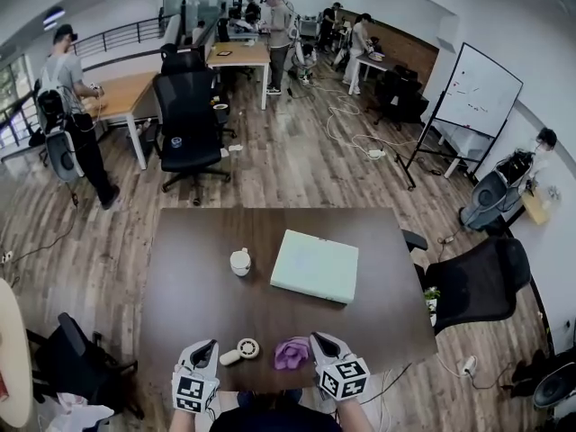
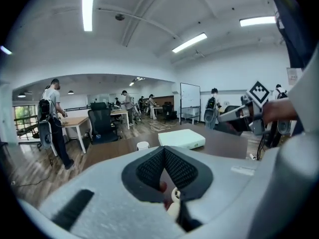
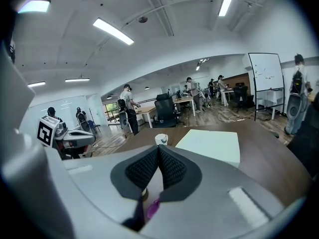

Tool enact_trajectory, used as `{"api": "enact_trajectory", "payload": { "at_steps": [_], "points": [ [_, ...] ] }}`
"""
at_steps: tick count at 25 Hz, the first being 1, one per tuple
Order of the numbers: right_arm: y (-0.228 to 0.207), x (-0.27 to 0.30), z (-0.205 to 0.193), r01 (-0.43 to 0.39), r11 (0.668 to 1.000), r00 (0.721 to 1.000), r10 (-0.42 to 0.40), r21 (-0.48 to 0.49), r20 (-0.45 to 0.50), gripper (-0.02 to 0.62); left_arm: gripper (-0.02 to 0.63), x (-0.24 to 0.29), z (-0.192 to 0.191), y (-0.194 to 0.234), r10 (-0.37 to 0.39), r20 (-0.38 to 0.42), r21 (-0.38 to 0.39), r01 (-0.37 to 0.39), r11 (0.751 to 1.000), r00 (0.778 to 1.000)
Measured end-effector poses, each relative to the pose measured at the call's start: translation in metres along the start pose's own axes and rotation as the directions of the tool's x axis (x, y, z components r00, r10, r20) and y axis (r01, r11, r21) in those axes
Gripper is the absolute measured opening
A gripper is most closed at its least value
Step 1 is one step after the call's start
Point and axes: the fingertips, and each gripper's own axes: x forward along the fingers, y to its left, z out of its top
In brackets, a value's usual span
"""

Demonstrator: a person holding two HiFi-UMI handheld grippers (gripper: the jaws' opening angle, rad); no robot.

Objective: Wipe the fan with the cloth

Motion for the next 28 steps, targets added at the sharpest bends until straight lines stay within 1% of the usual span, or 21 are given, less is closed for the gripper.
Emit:
{"api": "enact_trajectory", "payload": {
  "at_steps": [2, 4, 6, 8, 10, 15, 17, 19, 20, 21, 23, 25, 26, 27, 28],
  "points": [
    [0.0, 0.004, 0.0, -0.008, 1.0, 1.0, 0.008, -0.01, -0.004, 0.011, 0.002, 0.004, -0.011, 0.006, 0.01, -0.035, 0.026, -0.009, 1.0, 0.999],
    [-0.002, 0.008, 0.0, -0.012, 1.0, 1.0, 0.012, -0.016, -0.008, 0.011, 0.002, 0.007, -0.024, 0.012, 0.032, -0.086, 0.085, -0.025, 0.996, 0.996],
    [-0.003, 0.01, 0.001, -0.017, 1.0, 1.0, 0.017, -0.016, -0.011, 0.011, 0.002, 0.012, -0.035, 0.013, 0.032, -0.131, 0.138, -0.013, 0.99, 0.991],
    [-0.003, 0.013, 0.001, -0.023, 1.0, 1.0, 0.023, -0.017, -0.017, 0.011, 0.002, 0.016, -0.042, 0.013, 0.013, -0.149, 0.142, 0.008, 0.99, 0.989],
    [-0.002, 0.015, 0.0, -0.028, 0.999, 0.999, 0.027, -0.02, -0.026, 0.011, 0.002, 0.02, -0.049, 0.014, 0.01, -0.164, 0.135, 0.012, 0.991, 0.986],
    [-0.006, 0.023, -0.004, -0.031, 0.999, 0.999, 0.03, -0.024, -0.045, 0.011, 0.002, 0.036, -0.075, 0.013, -0.008, -0.217, 0.101, 0.03, 0.994, 0.976],
    [-0.005, 0.024, -0.008, -0.035, 0.999, 0.998, 0.035, -0.008, -0.059, 0.011, 0.002, 0.04, -0.097, 0.011, -0.019, -0.281, 0.111, 0.053, 0.992, 0.959],
    [-0.001, 0.024, -0.013, -0.048, 0.998, 0.997, 0.05, 0.028, -0.061, 0.011, 0.002, 0.04, -0.121, 0.01, -0.02, -0.368, 0.151, 0.081, 0.985, 0.93],
    [0.0, 0.025, -0.014, -0.053, 0.998, 0.997, 0.055, 0.036, -0.059, 0.011, 0.002, 0.043, -0.13, 0.01, -0.024, -0.395, 0.165, 0.096, 0.982, 0.918],
    [0.0, 0.027, -0.014, -0.054, 0.998, 0.997, 0.055, 0.031, -0.06, 0.011, 0.002, 0.046, -0.136, 0.009, -0.033, -0.411, 0.168, 0.112, 0.979, 0.911],
    [-0.001, 0.03, -0.013, -0.047, 0.999, 0.996, 0.046, -0.011, -0.072, 0.011, 0.002, 0.053, -0.146, 0.006, -0.059, -0.432, 0.163, 0.142, 0.976, 0.9],
    [-0.003, 0.03, -0.016, -0.036, 0.998, 0.995, 0.032, -0.044, -0.09, 0.011, 0.003, 0.056, -0.156, 0.001, -0.083, -0.461, 0.162, 0.176, 0.971, 0.884],
    [-0.005, 0.028, -0.019, -0.032, 0.999, 0.995, 0.027, -0.045, -0.097, 0.011, 0.027, 0.055, -0.163, -0.003, -0.096, -0.479, 0.159, 0.193, 0.968, 0.873],
    [-0.006, 0.027, -0.022, -0.029, 0.999, 0.994, 0.025, -0.038, -0.102, 0.011, 0.087, 0.055, -0.17, -0.005, -0.107, -0.496, 0.155, 0.209, 0.966, 0.862],
    [-0.007, 0.027, -0.024, -0.03, 0.999, 0.994, 0.026, -0.029, -0.105, 0.011, 0.103, 0.056, -0.176, -0.006, -0.113, -0.509, 0.152, 0.219, 0.964, 0.853]
  ]
}}
